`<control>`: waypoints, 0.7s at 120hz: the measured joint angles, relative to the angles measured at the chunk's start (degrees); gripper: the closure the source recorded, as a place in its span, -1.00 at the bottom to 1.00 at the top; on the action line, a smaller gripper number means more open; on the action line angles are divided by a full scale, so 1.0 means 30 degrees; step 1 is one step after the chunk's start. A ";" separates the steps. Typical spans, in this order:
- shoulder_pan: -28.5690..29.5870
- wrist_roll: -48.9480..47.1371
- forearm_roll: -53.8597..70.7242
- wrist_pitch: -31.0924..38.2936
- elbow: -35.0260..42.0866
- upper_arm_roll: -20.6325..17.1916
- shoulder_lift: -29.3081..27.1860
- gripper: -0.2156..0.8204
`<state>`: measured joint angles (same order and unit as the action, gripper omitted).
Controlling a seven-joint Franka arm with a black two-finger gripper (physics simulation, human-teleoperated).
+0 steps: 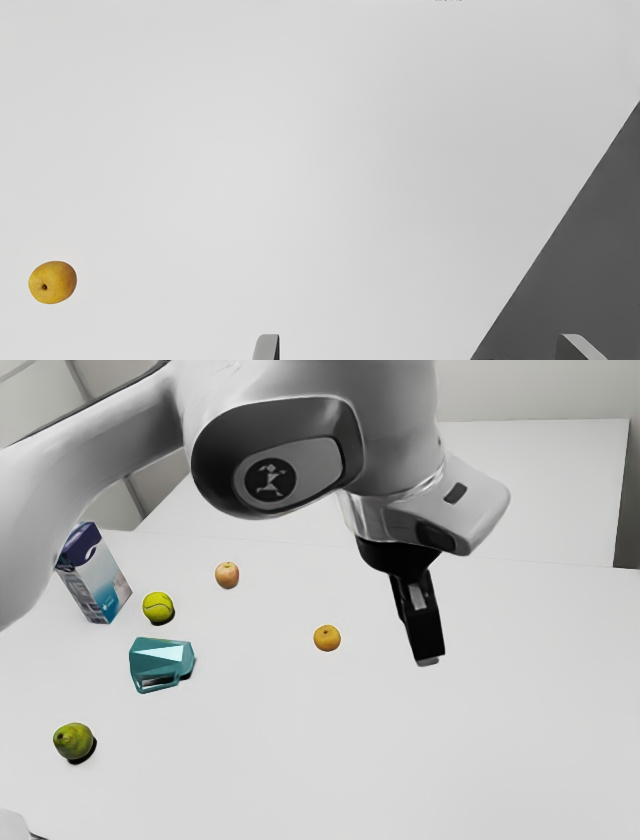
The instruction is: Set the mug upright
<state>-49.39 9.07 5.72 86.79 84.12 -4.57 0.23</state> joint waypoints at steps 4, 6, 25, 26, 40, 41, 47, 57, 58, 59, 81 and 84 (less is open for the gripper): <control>-0.0589 -0.0146 -0.0001 -0.0028 0.0002 0.0023 0.0000 -0.58; -0.0893 -0.0219 0.0010 -0.0036 0.0010 0.0046 0.0005 -0.58; -0.4513 -0.0789 -0.0250 -0.0113 0.0035 0.1168 0.0183 -0.58; -0.4839 -0.0815 -0.0331 -0.0106 0.0039 0.1386 0.0231 -0.58; -0.6049 -0.1042 -0.1799 0.0210 0.0199 0.3772 0.0958 -0.57; -0.5686 -0.1051 -0.1891 0.0247 0.0209 0.3826 0.1002 -0.57; -0.2103 -0.1102 -0.2317 0.0458 0.0282 0.4015 0.1382 -0.57; 0.9375 -0.1185 -0.2558 0.0726 0.0256 0.3140 0.1407 -0.57; 1.0693 -0.1195 -0.2533 0.0730 0.0154 0.3044 0.1409 -0.57; 1.1995 -0.1204 -0.2495 0.0732 0.0017 0.2947 0.1423 -0.57; 2.0181 -0.1400 -0.1606 0.0940 -0.0688 0.2652 0.1800 -0.58; 1.9330 -0.1423 -0.1565 0.1008 -0.0659 0.2702 0.1809 -0.58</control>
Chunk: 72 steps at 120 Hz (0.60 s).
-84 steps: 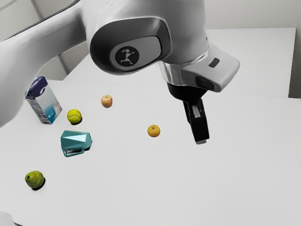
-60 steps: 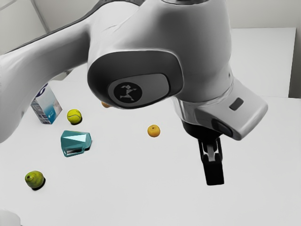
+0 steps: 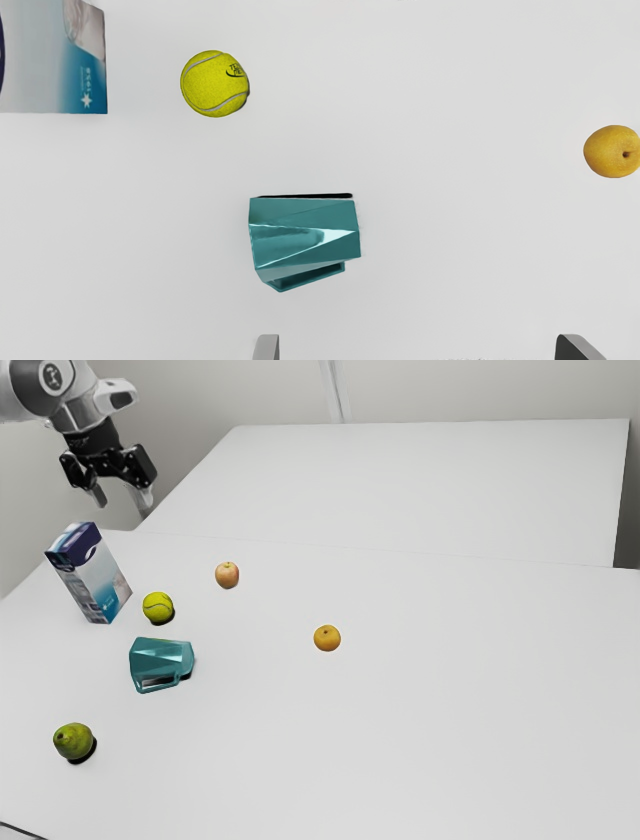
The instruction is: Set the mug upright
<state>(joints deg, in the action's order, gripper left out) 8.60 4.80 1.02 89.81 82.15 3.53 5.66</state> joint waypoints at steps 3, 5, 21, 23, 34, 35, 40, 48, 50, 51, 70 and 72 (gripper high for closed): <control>-0.0797 -0.0021 0.0011 0.0078 0.0029 0.0122 0.0024 -0.58; -0.1199 -0.0034 0.0009 0.0131 0.0041 0.0184 0.0058 -0.58; -0.1642 -0.0130 -0.0427 0.0567 0.0143 0.1488 0.0688 -0.58; -0.1481 -0.0141 -0.0536 0.0628 0.0200 0.1697 0.0737 -0.58; -0.0273 -0.0153 -0.1758 0.1111 0.1226 0.2881 0.0963 -0.58; -0.0195 -0.0144 -0.1938 0.1176 0.1417 0.3042 0.0964 -0.58; 0.0109 -0.0036 -0.2951 0.1623 0.2766 0.3849 0.0824 -0.58; 0.0385 0.0289 -0.4556 0.2426 0.4851 0.4860 0.0515 -0.58; 0.0386 0.0402 -0.4972 0.2638 0.5356 0.5123 0.0457 -0.58; 0.0402 0.0461 -0.5170 0.2741 0.5581 0.5236 0.0434 -0.58; 0.1915 0.1987 -0.8985 0.4239 0.7533 0.5959 0.1351 -0.58; 0.2088 0.2197 -0.9481 0.4338 0.7576 0.5970 0.1592 -0.58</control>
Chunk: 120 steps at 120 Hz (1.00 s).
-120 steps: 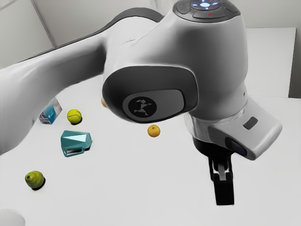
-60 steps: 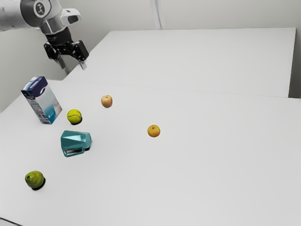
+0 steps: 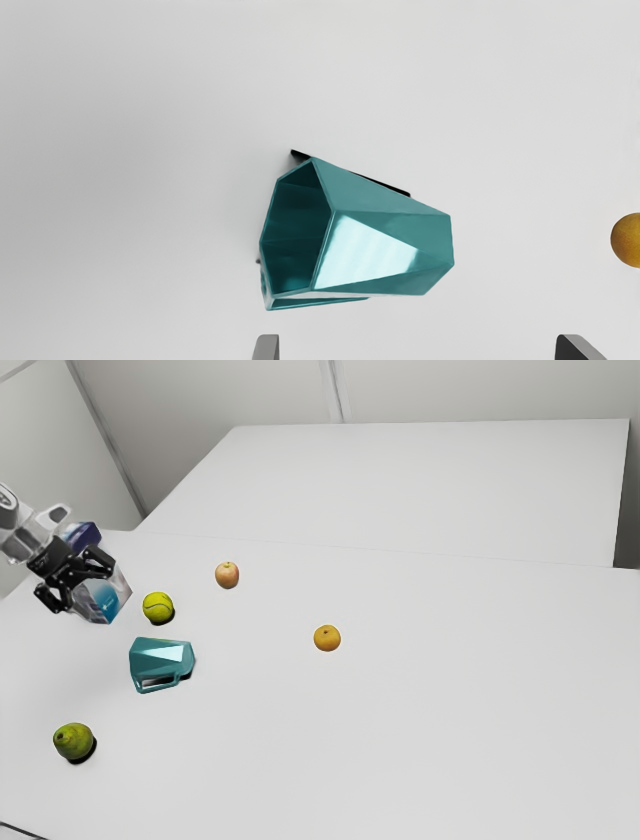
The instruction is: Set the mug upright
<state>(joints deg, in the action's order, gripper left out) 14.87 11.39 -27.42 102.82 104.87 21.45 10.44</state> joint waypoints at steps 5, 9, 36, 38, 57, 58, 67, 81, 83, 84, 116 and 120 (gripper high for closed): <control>0.0337 0.0551 -0.1326 0.0220 0.0325 0.0017 0.0522 -0.58; 0.0474 0.1008 -0.2398 0.0366 0.0678 0.0023 0.0851 -0.58; 0.0931 0.4210 -0.7646 0.0680 0.2599 0.0028 0.2491 -0.58; 0.0941 0.4433 -0.7867 0.0668 0.2641 0.0028 0.2575 -0.58; 0.0962 0.6407 -0.9412 0.0261 0.3147 0.0032 0.2869 -0.58; 0.0961 0.6516 -0.9472 0.0201 0.3183 0.0036 0.2856 -0.58; 0.0959 0.7502 -0.9859 -0.0421 0.3345 0.0205 0.2797 -0.58; 0.0971 0.8906 -1.0122 -0.1234 0.3396 0.0308 0.2778 -0.39; 0.0969 0.9087 -1.0144 -0.1330 0.3404 0.0312 0.2778 -0.31; 0.0968 0.9175 -1.0154 -0.1375 0.3408 0.0313 0.2778 -0.27; 0.0989 1.1436 -1.0452 -0.2308 0.4343 0.0321 0.2641 0.66; 0.0989 1.1655 -1.0467 -0.2392 0.4367 0.0321 0.2550 0.71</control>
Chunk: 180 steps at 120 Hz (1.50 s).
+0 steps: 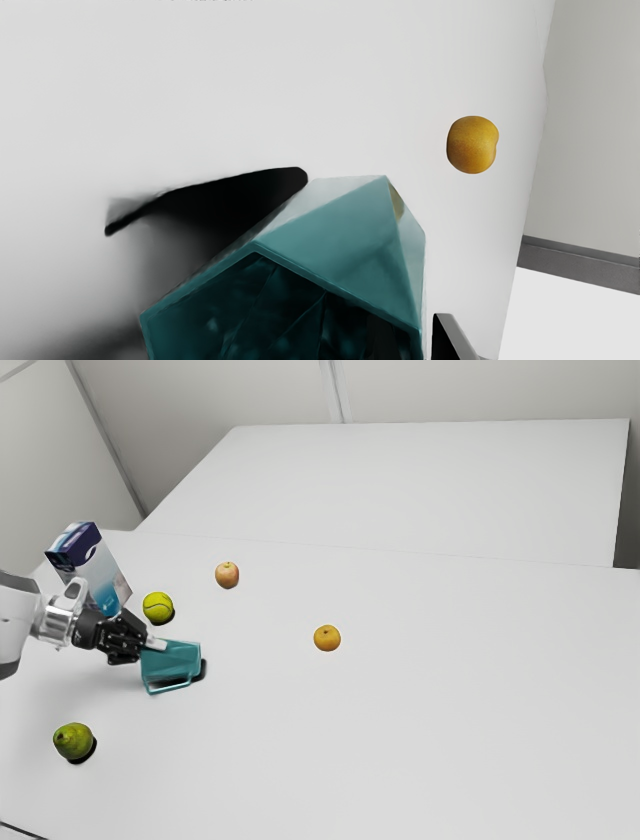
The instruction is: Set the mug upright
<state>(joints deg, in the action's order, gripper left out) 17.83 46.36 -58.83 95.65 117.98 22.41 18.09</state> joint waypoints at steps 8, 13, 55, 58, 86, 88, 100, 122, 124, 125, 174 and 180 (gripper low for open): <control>0.0000 0.0403 -0.0023 -0.0125 0.0015 0.0000 -0.0146 0.78; 0.0000 0.0633 -0.0030 -0.0184 0.0006 0.0000 -0.0201 0.81; -0.0346 0.1254 0.2503 0.0535 -0.3197 -0.3588 -0.2196 0.91; -0.0601 0.1036 0.3729 0.0655 -0.4375 -0.4059 -0.2004 0.92; -0.2886 -0.1660 1.2806 0.2120 -0.8731 -0.6421 -0.0068 0.93; -0.2995 -0.1874 1.3174 0.2335 -0.8711 -0.6615 0.0016 0.93; -0.3622 -0.3240 1.4969 0.3804 -0.8450 -0.7566 0.0689 0.93; -0.4362 -0.6089 1.8011 0.6707 -0.7266 -0.8407 0.1462 0.93; -0.4397 -0.6344 1.8180 0.6903 -0.7242 -0.8424 0.1521 0.93; -0.4410 -0.6470 1.8256 0.6994 -0.7233 -0.8430 0.1546 0.93; -0.4535 -1.1157 1.9466 0.7909 -0.7151 -0.8513 0.0544 -0.13; -0.4515 -1.1503 1.9532 0.7089 -0.8189 -0.8493 0.0011 -0.23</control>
<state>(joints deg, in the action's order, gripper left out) 4.29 11.85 -0.23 116.92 93.41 -3.07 18.12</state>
